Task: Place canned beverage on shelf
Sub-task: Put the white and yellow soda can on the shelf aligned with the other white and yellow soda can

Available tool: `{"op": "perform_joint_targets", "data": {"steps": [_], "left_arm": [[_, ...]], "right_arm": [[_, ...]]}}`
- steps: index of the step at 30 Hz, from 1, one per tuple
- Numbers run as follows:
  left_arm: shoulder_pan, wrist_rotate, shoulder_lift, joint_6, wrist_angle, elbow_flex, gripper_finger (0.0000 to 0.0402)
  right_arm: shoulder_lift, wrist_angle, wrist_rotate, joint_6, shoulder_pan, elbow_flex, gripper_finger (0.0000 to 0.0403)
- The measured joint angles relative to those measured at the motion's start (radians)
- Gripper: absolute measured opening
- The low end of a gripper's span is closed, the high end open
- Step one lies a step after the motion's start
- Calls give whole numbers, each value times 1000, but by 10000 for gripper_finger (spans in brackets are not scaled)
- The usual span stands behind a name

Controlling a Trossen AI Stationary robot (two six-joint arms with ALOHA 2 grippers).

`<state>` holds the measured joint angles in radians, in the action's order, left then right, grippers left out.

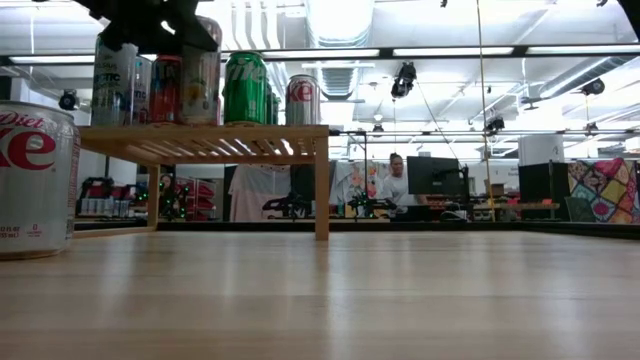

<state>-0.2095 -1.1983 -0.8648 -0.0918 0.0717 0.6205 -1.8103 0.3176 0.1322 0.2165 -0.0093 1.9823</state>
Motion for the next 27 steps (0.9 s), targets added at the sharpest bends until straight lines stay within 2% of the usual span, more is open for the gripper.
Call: {"op": "perform_joint_targets", "data": {"steps": [16, 23, 27], "left_arm": [[25, -1, -35, -26, 9, 0, 252], [25, -32, -35, -24, 10, 0, 252], [27, -32, -37, -26, 12, 0, 263]], "right_arm": [[0, 21, 0, 0, 0, 0, 343], [0, 23, 0, 0, 0, 0, 343], [0, 24, 0, 0, 0, 0, 343]]}}
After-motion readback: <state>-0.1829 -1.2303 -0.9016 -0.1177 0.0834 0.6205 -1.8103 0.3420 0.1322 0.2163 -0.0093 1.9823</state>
